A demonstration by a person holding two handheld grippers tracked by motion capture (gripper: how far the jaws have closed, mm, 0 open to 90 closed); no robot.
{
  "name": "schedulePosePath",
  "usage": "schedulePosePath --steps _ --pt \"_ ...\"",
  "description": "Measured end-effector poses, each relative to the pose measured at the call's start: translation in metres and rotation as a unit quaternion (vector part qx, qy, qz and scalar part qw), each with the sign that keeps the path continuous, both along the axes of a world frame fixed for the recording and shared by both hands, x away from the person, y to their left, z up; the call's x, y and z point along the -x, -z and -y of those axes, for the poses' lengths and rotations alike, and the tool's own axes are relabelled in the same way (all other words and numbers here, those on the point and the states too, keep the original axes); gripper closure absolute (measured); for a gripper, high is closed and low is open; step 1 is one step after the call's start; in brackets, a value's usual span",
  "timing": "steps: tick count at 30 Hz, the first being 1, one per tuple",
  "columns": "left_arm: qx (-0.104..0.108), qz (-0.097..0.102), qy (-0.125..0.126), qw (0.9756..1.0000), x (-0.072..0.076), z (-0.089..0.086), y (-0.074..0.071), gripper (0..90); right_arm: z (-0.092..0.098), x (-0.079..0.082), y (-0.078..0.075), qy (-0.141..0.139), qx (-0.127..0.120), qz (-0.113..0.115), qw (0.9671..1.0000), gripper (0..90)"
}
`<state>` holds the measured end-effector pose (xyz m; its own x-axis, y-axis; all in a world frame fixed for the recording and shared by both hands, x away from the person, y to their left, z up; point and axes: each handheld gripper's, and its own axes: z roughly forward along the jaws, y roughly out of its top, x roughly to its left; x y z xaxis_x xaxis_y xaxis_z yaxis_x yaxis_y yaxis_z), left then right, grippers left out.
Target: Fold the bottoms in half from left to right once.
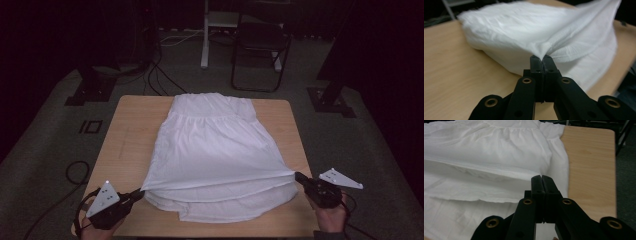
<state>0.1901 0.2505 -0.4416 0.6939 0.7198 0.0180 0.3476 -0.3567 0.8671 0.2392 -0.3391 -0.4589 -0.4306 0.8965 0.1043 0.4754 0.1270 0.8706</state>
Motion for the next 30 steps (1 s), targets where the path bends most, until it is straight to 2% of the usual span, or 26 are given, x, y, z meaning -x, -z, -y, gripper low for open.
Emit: schedulePosePath --steps 2,4,5,6,8,10,11,12,13,15,16,17,18,20,21,23,27,28,29,30 --pt "-0.006 -0.021 0.018 0.9996 0.0 0.003 0.006 89.1 0.007 0.011 0.003 0.004 0.003 -0.001 1.0 88.8" --pt "-0.004 -0.027 0.022 0.9994 -0.001 0.004 0.009 88.4 0.011 0.016 0.007 0.007 0.004 -0.007 0.9999 88.8" --pt "0.002 -0.052 0.038 0.998 -0.005 0.007 0.019 88.4 0.014 0.019 0.011 0.008 0.006 -0.013 0.9999 88.8" --pt "-0.004 -0.057 0.038 0.9977 -0.007 0.009 0.023 83.8 0.022 0.026 0.028 0.02 0.019 -0.036 0.999 88.8" --pt "-0.018 -0.064 0.033 0.9972 -0.01 0.012 0.028 77.7 0.027 0.027 0.044 0.031 0.021 -0.064 0.9973 88.9" --pt "-0.014 -0.071 0.027 0.997 -0.014 0.011 0.031 69.1 0.031 0.025 0.058 0.033 0.024 -0.087 0.9954 88.3" --pt "-0.014 -0.07 0.021 0.9972 -0.016 0.009 0.031 67.1 0.032 0.023 0.065 0.032 0.026 -0.108 0.9933 86.8" --pt "-0.013 -0.07 0.014 0.9974 -0.018 0.008 0.031 64.2 0.032 0.021 0.069 0.035 0.033 -0.12 0.9917 79.5" --pt "-0.014 -0.07 0.007 0.9974 -0.021 0.006 0.032 61.6 0.033 0.019 0.071 0.034 0.034 -0.125 0.9909 68.4" --pt "-0.013 -0.073 -0.009 0.9972 -0.029 0.001 0.032 58.6 0.035 0.019 0.066 0.025 0.028 -0.111 0.9932 58.6" --pt "-0.013 -0.073 -0.009 0.9972 -0.029 0.001 0.032 56.9 0.035 0.019 0.066 0.025 0.028 -0.111 0.9932 58.6" --pt "-0.012 -0.075 -0.022 0.9969 -0.04 -0.003 0.033 56.9 0.035 0.019 0.061 0.022 0.021 -0.1 0.9945 55.8" --pt "-0.011 -0.073 -0.032 0.9968 -0.046 -0.005 0.033 54.6 0.036 0.015 0.05 0.018 0.007 -0.08 0.9966 54.4" --pt "-0.012 -0.072 -0.046 0.9963 -0.061 -0.008 0.032 51.9 0.034 0.006 0.041 0.014 0.003 -0.07 0.9974 54.6" --pt "-0.013 -0.068 -0.053 0.9962 -0.068 -0.009 0.033 50.9 0.03 0.0 0.037 0.012 0.006 -0.067 0.9977 55.5" --pt "-0.01 -0.073 -0.066 0.9951 -0.086 -0.011 0.034 49.6 0.024 -0.016 0.033 0.005 0.007 -0.061 0.9981 57.6" --pt "-0.008 -0.079 -0.087 0.993 -0.121 -0.015 0.039 45.8 0.007 -0.055 0.033 -0.006 0.003 -0.061 0.9981 61.0" --pt "-0.008 -0.079 -0.087 0.993 -0.121 -0.015 0.039 45.6 0.007 -0.055 0.033 -0.006 0.003 -0.061 0.9981 61.0" --pt "-0.002 -0.083 -0.098 0.9917 -0.138 -0.017 0.041 45.6 0.002 -0.065 0.035 -0.007 0.003 -0.062 0.998 62.1" --pt "0.0 -0.084 -0.101 0.9914 -0.143 -0.018 0.042 45.6 -0.006 -0.084 0.037 -0.01 0.005 -0.064 0.9979 62.7"
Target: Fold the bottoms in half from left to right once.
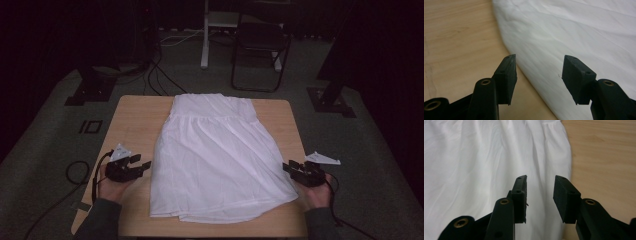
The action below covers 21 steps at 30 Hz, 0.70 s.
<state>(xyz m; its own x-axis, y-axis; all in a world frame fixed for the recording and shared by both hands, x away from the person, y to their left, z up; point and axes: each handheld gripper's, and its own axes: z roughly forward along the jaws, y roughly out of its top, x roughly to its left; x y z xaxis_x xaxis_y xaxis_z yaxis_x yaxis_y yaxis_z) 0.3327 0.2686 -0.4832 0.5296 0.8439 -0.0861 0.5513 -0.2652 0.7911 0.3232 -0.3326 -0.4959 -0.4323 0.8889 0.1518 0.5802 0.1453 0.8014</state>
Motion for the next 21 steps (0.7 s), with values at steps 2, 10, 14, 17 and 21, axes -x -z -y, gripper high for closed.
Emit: schedulePosePath --steps 2,10,14,17,21 --pt "0.011 -0.008 -0.014 0.9998 -0.019 -0.002 0.003 45.6 -0.006 -0.015 0.002 0.0 -0.001 -0.004 1.0 61.6" --pt "0.025 -0.062 -0.019 0.9976 -0.066 0.013 0.026 45.6 -0.041 -0.089 0.009 -0.002 0.005 -0.03 0.9995 55.4" --pt "0.039 -0.083 -0.007 0.9958 -0.077 0.024 0.037 45.8 -0.05 -0.112 0.022 0.003 0.007 -0.064 0.9979 50.5" --pt "0.04 -0.088 0.016 0.9952 -0.078 0.027 0.04 74.5 -0.053 -0.12 0.033 0.005 0.014 -0.089 0.9959 67.5" --pt "0.064 -0.047 0.045 0.9958 -0.063 0.026 0.026 90.0 -0.055 -0.109 0.023 -0.005 0.029 -0.054 0.9981 89.7"
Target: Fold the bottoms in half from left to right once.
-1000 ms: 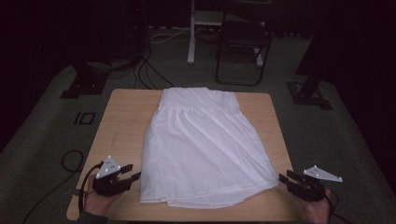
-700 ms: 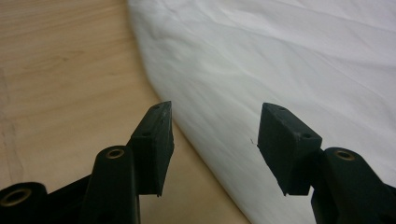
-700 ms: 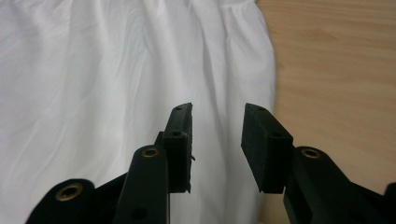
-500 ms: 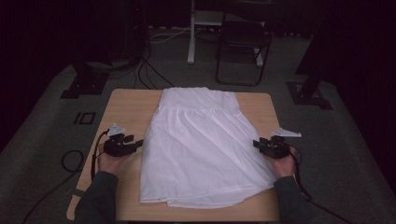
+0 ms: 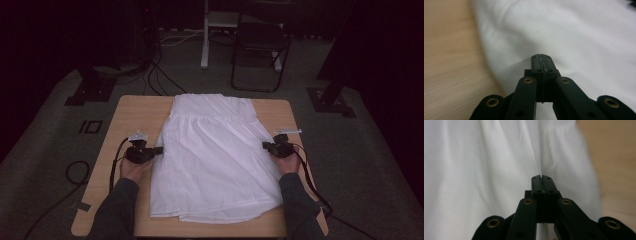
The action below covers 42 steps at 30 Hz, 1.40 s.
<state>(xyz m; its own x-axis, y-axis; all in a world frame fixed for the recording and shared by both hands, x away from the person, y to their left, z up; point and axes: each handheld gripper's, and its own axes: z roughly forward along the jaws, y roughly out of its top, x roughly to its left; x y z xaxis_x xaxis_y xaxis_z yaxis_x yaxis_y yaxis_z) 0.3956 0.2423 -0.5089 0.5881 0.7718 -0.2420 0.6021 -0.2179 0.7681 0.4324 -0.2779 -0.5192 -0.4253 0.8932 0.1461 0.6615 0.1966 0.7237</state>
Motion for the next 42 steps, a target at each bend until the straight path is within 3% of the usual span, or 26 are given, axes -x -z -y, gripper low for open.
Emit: schedulePosePath --steps 3,5,7,8,9,10,13,14,17,19,20,21,26,28,30,31,37,42 --pt "0.008 0.029 0.007 0.9995 0.014 -0.002 -0.016 90.0 0.014 0.017 -0.024 0.022 -0.016 0.063 0.9976 89.8" --pt "0.0 0.04 0.008 0.9992 0.021 -0.004 -0.024 90.0 0.027 0.025 -0.036 0.048 -0.015 0.091 0.9945 89.8" --pt "-0.023 0.034 -0.003 0.9992 0.021 -0.003 -0.024 90.0 0.036 0.028 -0.039 0.067 -0.009 0.098 0.9928 89.8" --pt "-0.029 0.024 -0.019 0.9991 0.016 -0.001 -0.019 88.1 0.041 0.026 -0.036 0.081 0.0 0.091 0.9926 89.7" --pt "-0.029 0.024 -0.019 0.9991 0.016 -0.001 -0.019 69.3 0.041 0.026 -0.036 0.081 0.0 0.091 0.9926 89.7" --pt "-0.034 0.006 -0.047 0.9983 0.006 0.002 -0.009 58.6 0.047 0.019 -0.017 0.09 0.015 0.051 0.9945 89.6" --pt "-0.037 -0.01 -0.065 0.9971 -0.009 0.01 0.002 43.7 0.05 0.015 0.004 0.093 0.017 0.021 0.9953 89.4" --pt "-0.037 -0.01 -0.065 0.9971 -0.009 0.01 0.002 41.0 0.05 0.015 0.004 0.093 0.017 0.021 0.9953 89.4" --pt "-0.04 -0.027 -0.074 0.9961 -0.03 0.02 0.01 35.5 0.048 0.011 0.019 0.092 0.019 0.003 0.9955 89.3" --pt "-0.034 -0.036 -0.077 0.9958 -0.037 0.022 0.012 34.2 0.048 0.011 0.02 0.092 0.022 0.002 0.9955 89.2" --pt "-0.017 -0.045 -0.083 0.9954 -0.05 0.024 0.015 34.2 0.047 0.01 0.02 0.091 0.024 0.002 0.9956 89.2" --pt "-0.015 -0.049 -0.082 0.9953 -0.055 0.024 0.016 33.9 0.047 0.01 0.021 0.09 0.024 0.0 0.9957 89.2" --pt "0.007 -0.073 -0.068 0.995 -0.07 0.03 0.023 35.9 0.047 0.01 0.022 0.086 0.026 -0.002 0.9959 89.1" --pt "0.013 -0.079 -0.054 0.9953 -0.07 0.032 0.026 45.6 0.047 0.009 0.022 0.086 0.025 -0.003 0.996 89.0" --pt "-0.001 -0.073 -0.047 0.9962 -0.068 0.032 0.027 77.7 0.047 0.01 0.023 0.086 0.023 -0.003 0.9961 89.0" --pt "0.004 -0.068 -0.049 0.9965 -0.066 0.031 0.027 88.6 0.048 0.01 0.023 0.085 0.023 -0.003 0.9961 89.0" --pt "0.007 -0.02 -0.071 0.9973 -0.037 0.008 0.016 89.8 0.047 0.017 0.022 0.08 0.03 -0.005 0.9963 89.4" --pt "-0.022 0.002 -0.066 0.9976 -0.011 0.002 0.012 89.8 0.042 0.036 0.022 0.065 0.029 -0.006 0.9975 89.4"
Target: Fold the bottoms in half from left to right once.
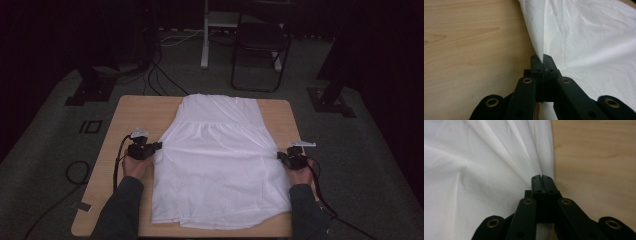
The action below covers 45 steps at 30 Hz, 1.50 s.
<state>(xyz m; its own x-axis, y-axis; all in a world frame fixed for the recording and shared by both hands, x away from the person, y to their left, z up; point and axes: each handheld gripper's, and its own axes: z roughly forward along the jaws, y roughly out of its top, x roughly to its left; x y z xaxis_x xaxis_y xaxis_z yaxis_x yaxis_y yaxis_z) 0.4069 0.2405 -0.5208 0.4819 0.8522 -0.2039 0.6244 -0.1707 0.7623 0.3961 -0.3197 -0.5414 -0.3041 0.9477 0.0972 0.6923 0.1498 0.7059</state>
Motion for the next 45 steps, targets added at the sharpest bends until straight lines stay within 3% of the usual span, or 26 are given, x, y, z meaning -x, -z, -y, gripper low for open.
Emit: schedulePosePath --steps 2,3,4,10,12,16,18,19,21,24,26,29,33,35,39,40,41,42,43,45 --pt "-0.003 0.001 0.003 1.0 0.006 -0.002 0.001 89.7 -0.001 0.008 0.0 -0.005 -0.002 0.001 1.0 89.5" --pt "-0.003 0.0 0.009 1.0 0.02 -0.006 0.003 89.7 -0.001 0.016 0.001 -0.01 -0.004 0.002 0.9999 89.5" --pt "-0.005 0.001 0.011 0.9999 0.028 -0.007 0.004 89.7 -0.001 0.031 0.001 -0.02 -0.008 0.002 0.9998 89.4" --pt "-0.017 0.001 0.032 0.9993 0.083 -0.015 0.0 89.4 -0.001 0.085 0.001 -0.043 -0.02 -0.007 0.9988 89.4" --pt "-0.014 -0.007 0.036 0.9992 0.098 -0.017 0.001 89.3 -0.001 0.103 0.002 -0.046 -0.023 -0.006 0.9987 89.4" --pt "-0.021 -0.031 0.052 0.9979 0.113 -0.019 0.01 89.1 0.0 0.126 0.002 -0.045 -0.033 -0.008 0.9984 88.6" --pt "-0.025 -0.03 0.063 0.9972 0.111 -0.021 0.007 82.6 -0.001 0.13 0.001 -0.046 -0.024 -0.01 0.9986 79.6" --pt "-0.024 -0.016 0.06 0.9978 0.11 -0.021 0.003 72.6 -0.002 0.129 -0.001 -0.046 -0.019 -0.005 0.9987 69.3" --pt "-0.011 -0.001 0.052 0.9986 0.103 -0.023 -0.005 59.2 -0.002 0.122 -0.007 -0.052 -0.029 0.007 0.9982 60.1" --pt "-0.012 0.017 0.034 0.9992 0.085 -0.022 -0.017 51.1 -0.008 0.103 -0.023 -0.061 -0.044 0.031 0.9967 56.2" --pt "-0.012 0.022 0.025 0.9994 0.07 -0.019 -0.022 50.0 -0.019 0.084 -0.034 -0.073 -0.041 0.044 0.9955 55.7" --pt "-0.013 0.016 0.017 0.9996 0.047 -0.013 -0.024 48.6 -0.04 0.05 -0.042 -0.096 -0.028 0.051 0.9936 55.7" --pt "-0.012 -0.002 0.013 0.9998 0.021 -0.003 -0.016 48.5 -0.064 0.006 -0.035 -0.112 -0.036 0.023 0.9928 55.8" --pt "-0.011 -0.016 0.007 0.9998 0.01 0.001 -0.007 48.2 -0.074 -0.007 -0.028 -0.114 -0.043 0.009 0.9925 54.8" --pt "0.002 -0.063 0.018 0.9978 -0.004 0.01 0.011 47.1 -0.087 -0.021 -0.013 -0.117 -0.023 -0.016 0.9927 55.6" --pt "0.009 -0.074 0.029 0.9968 -0.005 0.013 0.014 48.5 -0.088 -0.022 -0.011 -0.119 -0.026 -0.022 0.9923 61.9" --pt "0.013 -0.077 0.051 0.9957 -0.005 0.015 0.016 59.4 -0.088 -0.022 -0.011 -0.122 -0.028 -0.027 0.9917 70.5" --pt "0.012 -0.065 0.063 0.9958 -0.002 0.018 0.014 80.1 -0.088 -0.021 -0.011 -0.122 -0.026 -0.025 0.9919 81.4" --pt "0.009 -0.049 0.067 0.9965 0.001 0.02 0.011 85.8 -0.089 -0.019 -0.013 -0.121 -0.023 -0.021 0.9922 87.2" --pt "0.016 -0.017 0.07 0.9972 0.008 0.021 -0.002 87.7 -0.087 -0.013 -0.021 -0.118 -0.009 0.006 0.9929 88.5"
